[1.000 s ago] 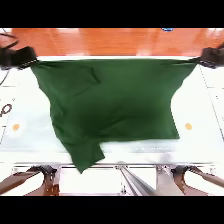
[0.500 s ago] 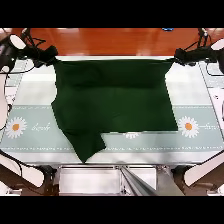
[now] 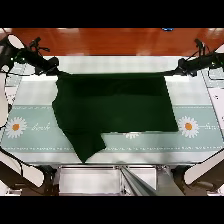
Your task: Fold the shirts.
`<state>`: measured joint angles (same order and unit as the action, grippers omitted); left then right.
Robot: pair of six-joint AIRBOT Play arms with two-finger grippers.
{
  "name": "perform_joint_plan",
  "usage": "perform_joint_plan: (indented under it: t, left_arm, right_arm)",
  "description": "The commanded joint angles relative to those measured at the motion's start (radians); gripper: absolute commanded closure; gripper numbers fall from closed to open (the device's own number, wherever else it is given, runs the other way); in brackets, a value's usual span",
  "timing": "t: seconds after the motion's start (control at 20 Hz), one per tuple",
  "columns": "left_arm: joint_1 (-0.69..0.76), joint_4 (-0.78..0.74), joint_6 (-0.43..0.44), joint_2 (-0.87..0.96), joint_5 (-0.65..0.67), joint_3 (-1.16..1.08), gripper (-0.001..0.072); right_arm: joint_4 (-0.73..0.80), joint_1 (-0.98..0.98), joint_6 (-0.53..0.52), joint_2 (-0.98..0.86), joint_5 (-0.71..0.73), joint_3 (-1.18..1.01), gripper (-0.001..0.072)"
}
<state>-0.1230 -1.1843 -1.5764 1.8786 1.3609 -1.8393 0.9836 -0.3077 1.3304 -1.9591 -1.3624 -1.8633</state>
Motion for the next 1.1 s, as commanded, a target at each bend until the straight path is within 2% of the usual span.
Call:
perform_joint_plan:
  t: [0.0, 0.3, 0.6, 0.65, 0.7, 0.75, 0.9, 1.0, 1.05]
  left_arm:
    - [0.000, 0.000, 0.036, -0.002, 0.092, 0.042, 0.0688]
    - [0.004, -0.002, 0.051, -0.002, 0.106, 0.203, 0.0688]
    - [0.005, -0.001, 0.076, -0.003, 0.114, 0.223, 0.0687]
    - [0.005, 0.000, 0.071, -0.003, 0.120, 0.223, 0.0661]
    - [0.005, 0.011, 0.078, -0.004, 0.144, 0.223, 0.0362]
    - [0.008, 0.036, 0.097, -0.010, 0.171, 0.223, 0.0196]
    - [0.005, 0.039, 0.125, -0.091, 0.196, 0.237, 0.0198]
    - [-0.041, -0.011, 0.126, -0.221, 0.184, 0.357, 0.0198]
    - [-0.087, -0.011, 0.125, -0.311, 0.135, 0.481, 0.0199]
  right_arm:
    - [0.003, -0.013, -0.015, -0.001, -0.089, 0.079, 0.0691]
    - [0.029, -0.006, -0.047, -0.002, -0.090, 0.154, 0.0690]
    - [0.033, -0.006, -0.049, -0.002, -0.088, 0.154, 0.0684]
    - [0.039, -0.006, -0.020, -0.002, -0.080, 0.154, 0.0532]
    - [0.040, -0.006, -0.005, -0.002, -0.084, 0.154, 0.0285]
    - [0.040, -0.006, -0.005, 0.000, -0.109, 0.153, 0.0298]
    - [0.098, -0.016, 0.052, 0.066, -0.111, 0.156, 0.0299]
    - [0.173, -0.069, 0.087, 0.182, -0.063, 0.195, 0.0299]
    - [0.168, -0.115, 0.087, 0.249, -0.057, 0.246, 0.0299]
